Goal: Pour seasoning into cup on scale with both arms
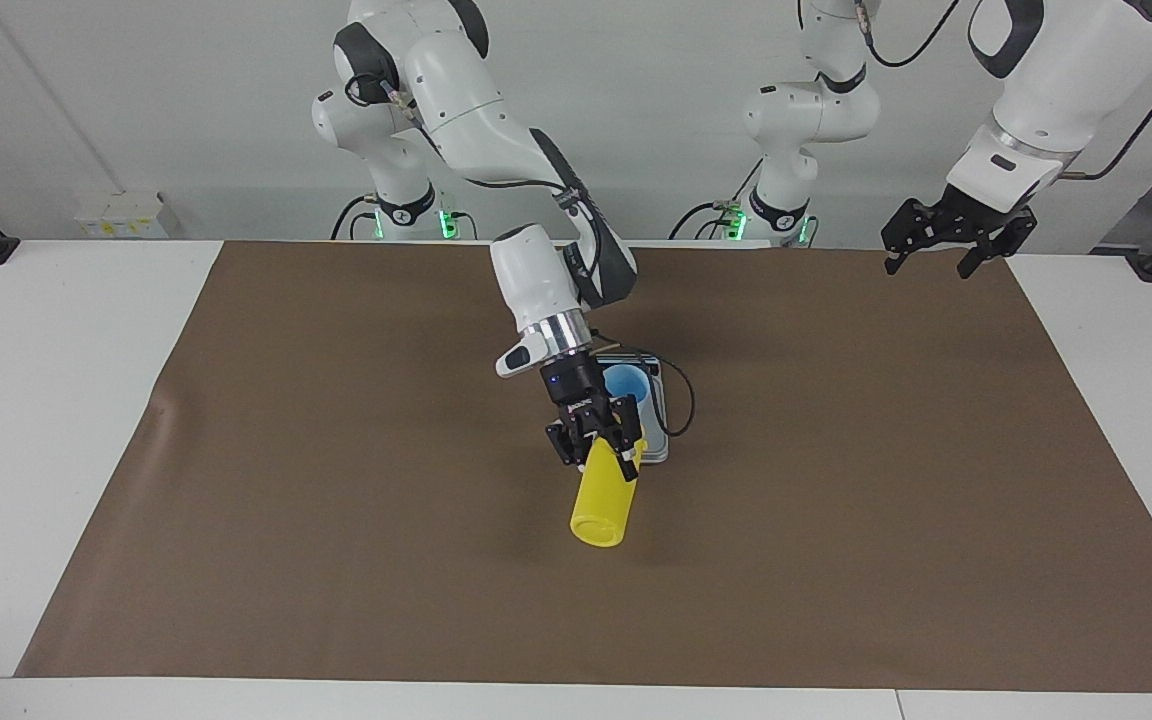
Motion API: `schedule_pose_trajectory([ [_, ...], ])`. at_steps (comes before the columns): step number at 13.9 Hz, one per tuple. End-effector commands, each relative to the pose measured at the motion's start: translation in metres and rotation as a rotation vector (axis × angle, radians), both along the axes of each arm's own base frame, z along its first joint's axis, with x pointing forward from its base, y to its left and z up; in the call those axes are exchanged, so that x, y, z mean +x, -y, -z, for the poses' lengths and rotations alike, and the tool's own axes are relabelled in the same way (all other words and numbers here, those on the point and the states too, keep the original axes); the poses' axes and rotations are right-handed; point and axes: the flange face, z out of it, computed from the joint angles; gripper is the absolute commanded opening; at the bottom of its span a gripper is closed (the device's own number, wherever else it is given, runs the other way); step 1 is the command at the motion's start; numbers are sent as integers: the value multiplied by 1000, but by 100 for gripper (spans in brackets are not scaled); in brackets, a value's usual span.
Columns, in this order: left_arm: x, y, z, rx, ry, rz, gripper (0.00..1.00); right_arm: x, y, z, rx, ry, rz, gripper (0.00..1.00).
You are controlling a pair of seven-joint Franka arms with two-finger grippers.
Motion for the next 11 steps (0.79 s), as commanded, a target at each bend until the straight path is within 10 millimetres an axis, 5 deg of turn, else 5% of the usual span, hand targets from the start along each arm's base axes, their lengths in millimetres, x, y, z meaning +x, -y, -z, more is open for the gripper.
schedule_pose_trajectory([
  [1,-8,-4,-3,13,-5,5,100,-4,-2,-6,-10,33,2,0],
  [11,-8,-4,-3,13,-5,5,100,4,9,-16,13,40,34,0],
])
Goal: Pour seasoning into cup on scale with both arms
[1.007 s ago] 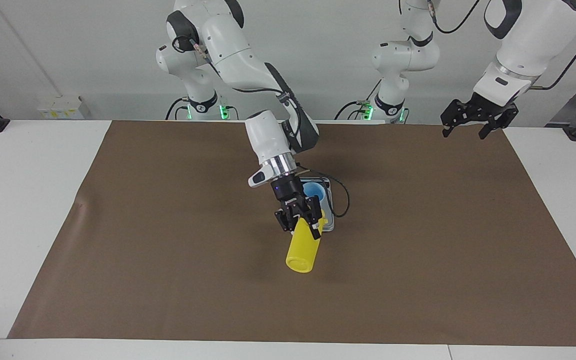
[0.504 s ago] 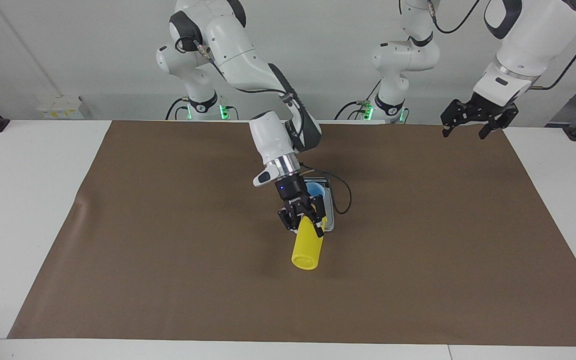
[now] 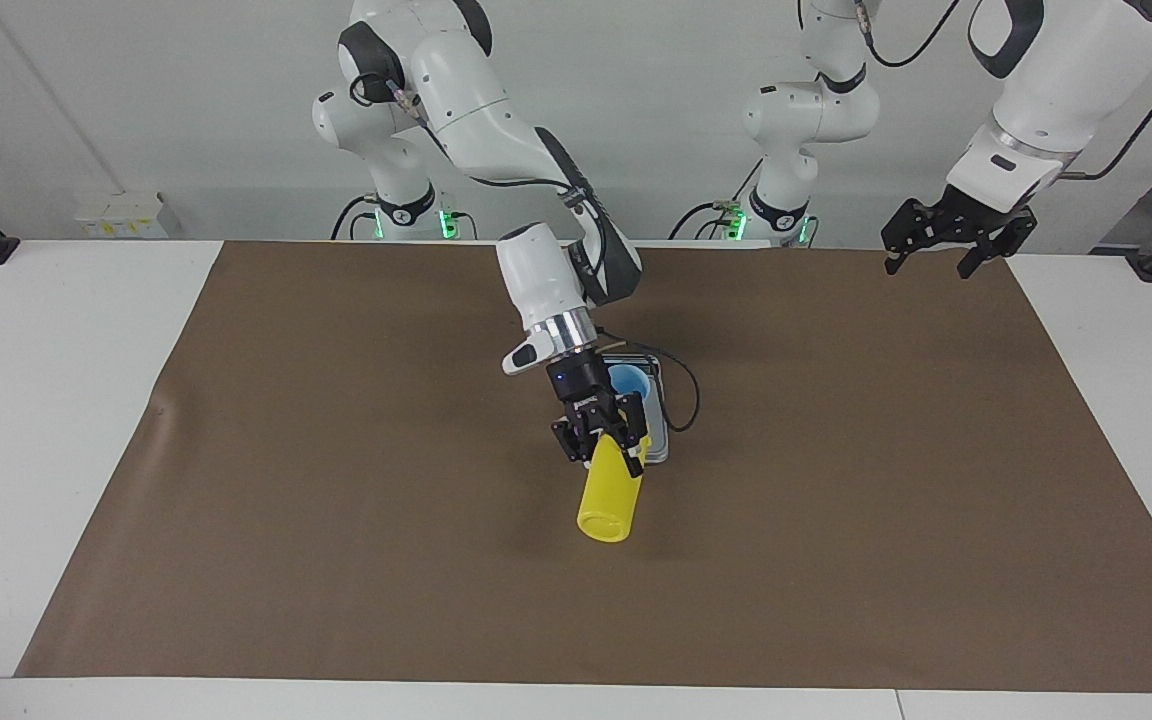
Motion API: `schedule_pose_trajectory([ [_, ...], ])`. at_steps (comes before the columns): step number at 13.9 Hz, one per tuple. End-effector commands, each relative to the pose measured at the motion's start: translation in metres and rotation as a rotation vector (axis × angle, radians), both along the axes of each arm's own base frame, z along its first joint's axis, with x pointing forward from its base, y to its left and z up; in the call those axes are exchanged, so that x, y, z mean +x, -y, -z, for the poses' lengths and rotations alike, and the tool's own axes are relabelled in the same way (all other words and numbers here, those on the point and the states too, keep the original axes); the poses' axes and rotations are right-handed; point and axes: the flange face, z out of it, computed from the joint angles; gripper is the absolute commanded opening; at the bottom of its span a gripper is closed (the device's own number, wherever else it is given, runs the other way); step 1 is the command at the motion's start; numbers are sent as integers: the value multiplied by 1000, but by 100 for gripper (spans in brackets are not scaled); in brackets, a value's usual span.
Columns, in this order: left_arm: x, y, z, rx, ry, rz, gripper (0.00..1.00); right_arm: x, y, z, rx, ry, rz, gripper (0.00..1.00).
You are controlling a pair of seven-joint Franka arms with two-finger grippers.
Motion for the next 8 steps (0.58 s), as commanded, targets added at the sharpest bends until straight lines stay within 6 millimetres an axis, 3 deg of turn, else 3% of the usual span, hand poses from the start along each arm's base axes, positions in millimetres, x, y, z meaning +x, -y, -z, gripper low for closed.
schedule_pose_trajectory([
  [1,-8,-4,-2,13,-6,5,100,3,7,-19,18,40,24,0],
  [8,-8,-5,-3,13,-5,3,100,9,11,-56,227,0,165,0],
])
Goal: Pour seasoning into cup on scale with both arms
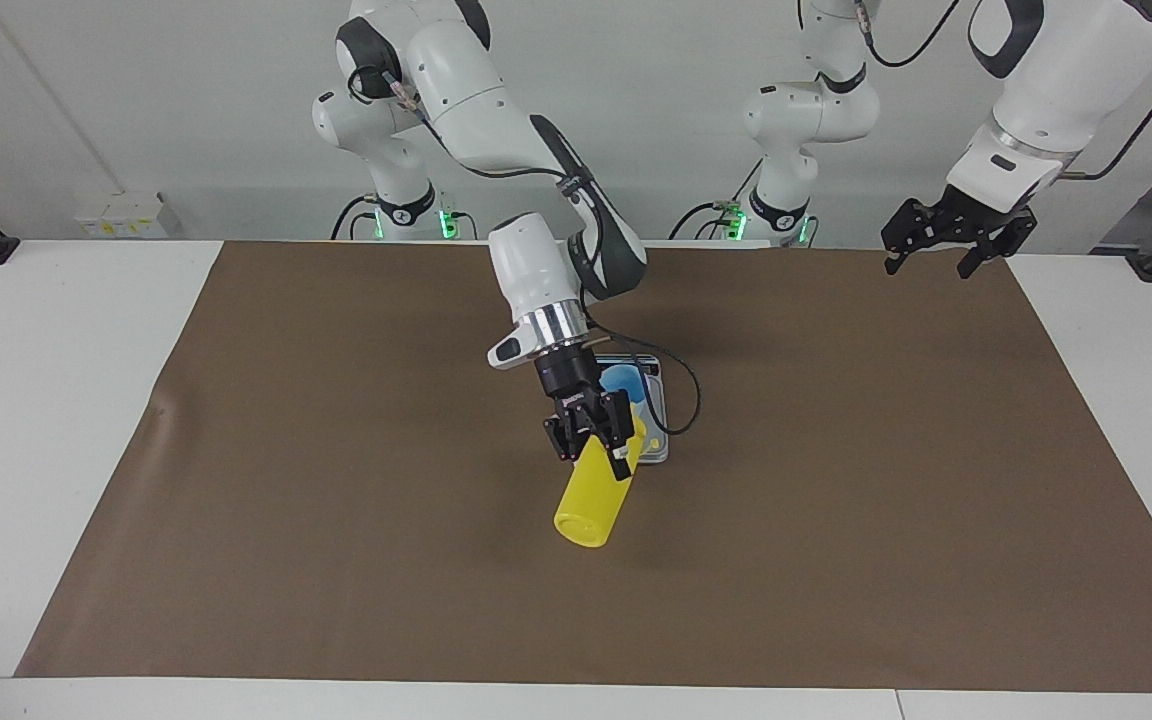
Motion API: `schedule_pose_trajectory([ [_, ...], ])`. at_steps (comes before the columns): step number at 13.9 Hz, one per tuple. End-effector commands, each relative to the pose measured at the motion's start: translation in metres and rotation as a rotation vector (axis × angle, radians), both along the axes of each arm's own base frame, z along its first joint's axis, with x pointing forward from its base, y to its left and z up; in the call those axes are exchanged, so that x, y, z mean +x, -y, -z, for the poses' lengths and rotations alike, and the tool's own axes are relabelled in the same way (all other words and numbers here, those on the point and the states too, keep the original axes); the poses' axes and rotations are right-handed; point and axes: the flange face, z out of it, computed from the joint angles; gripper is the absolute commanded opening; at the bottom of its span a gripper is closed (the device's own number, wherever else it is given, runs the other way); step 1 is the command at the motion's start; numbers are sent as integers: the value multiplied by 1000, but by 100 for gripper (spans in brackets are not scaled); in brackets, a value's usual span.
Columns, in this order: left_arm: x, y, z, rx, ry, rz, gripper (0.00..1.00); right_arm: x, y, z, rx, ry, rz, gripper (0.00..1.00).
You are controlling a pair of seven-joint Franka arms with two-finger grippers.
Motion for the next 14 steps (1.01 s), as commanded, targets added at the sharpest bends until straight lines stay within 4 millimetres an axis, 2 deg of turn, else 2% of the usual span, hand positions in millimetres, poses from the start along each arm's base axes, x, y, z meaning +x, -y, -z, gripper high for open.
schedule_pose_trajectory([
  [1,-8,-4,-3,13,-5,5,100,-1,2,-26,92,-1,52,0],
  [4,-8,-4,-3,13,-5,5,100,-7,1,-48,232,-44,110,0],
  [8,-8,-4,-3,13,-5,5,100,-15,11,-78,385,-114,154,0],
  [14,-8,-4,-3,13,-5,5,100,-26,29,-104,551,-163,240,0],
])
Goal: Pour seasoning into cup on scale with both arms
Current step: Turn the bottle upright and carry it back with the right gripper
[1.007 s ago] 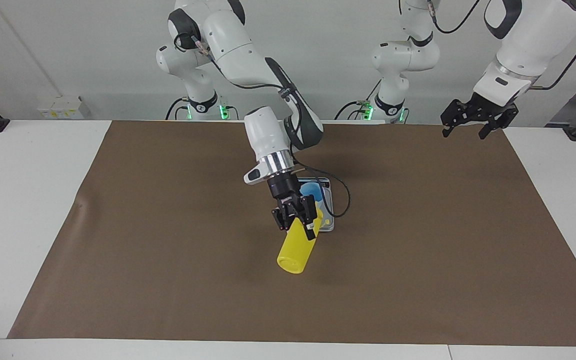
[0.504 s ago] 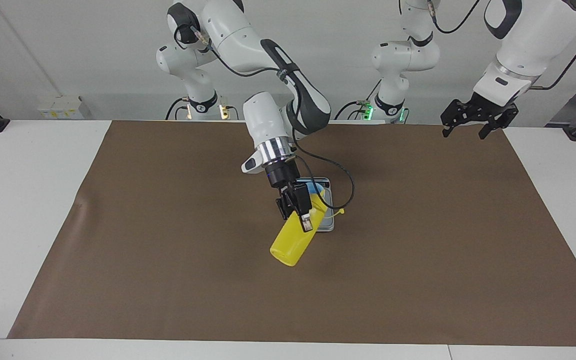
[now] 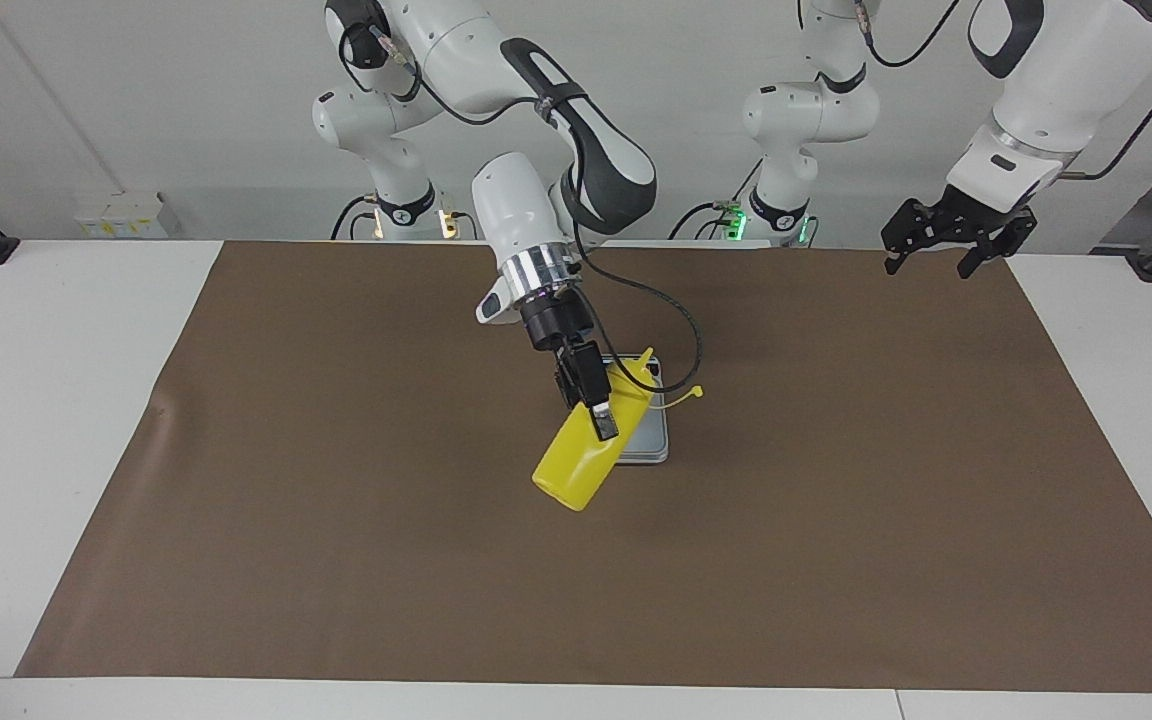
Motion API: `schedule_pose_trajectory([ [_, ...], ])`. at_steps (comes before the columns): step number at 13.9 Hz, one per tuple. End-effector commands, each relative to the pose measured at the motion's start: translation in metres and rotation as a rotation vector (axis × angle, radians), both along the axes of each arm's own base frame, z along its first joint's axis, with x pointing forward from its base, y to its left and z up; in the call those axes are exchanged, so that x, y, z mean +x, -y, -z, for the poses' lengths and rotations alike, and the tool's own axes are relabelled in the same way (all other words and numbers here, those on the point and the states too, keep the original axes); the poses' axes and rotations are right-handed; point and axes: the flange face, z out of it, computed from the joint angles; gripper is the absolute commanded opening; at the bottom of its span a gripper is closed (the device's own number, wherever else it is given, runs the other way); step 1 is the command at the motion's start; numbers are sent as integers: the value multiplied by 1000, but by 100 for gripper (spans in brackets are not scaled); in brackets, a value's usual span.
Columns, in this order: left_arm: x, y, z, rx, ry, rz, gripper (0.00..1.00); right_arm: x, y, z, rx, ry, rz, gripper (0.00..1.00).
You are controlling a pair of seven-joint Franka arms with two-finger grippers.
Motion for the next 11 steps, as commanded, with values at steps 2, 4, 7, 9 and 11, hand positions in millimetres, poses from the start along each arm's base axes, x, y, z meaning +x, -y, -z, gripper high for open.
schedule_pose_trajectory([
  [2,-7,-4,-2,13,-6,5,100,-7,15,-26,70,-11,6,0],
  [4,-8,-5,-3,13,-5,3,100,-4,29,-33,88,-27,-19,0],
  [7,-8,-4,-3,13,-5,5,100,-1,44,-39,100,-37,-33,0],
  [9,-8,-4,-3,13,-5,5,100,2,53,-43,110,-47,-55,0],
  [11,-7,-4,-2,14,-6,5,100,7,66,-45,113,-60,-85,0],
])
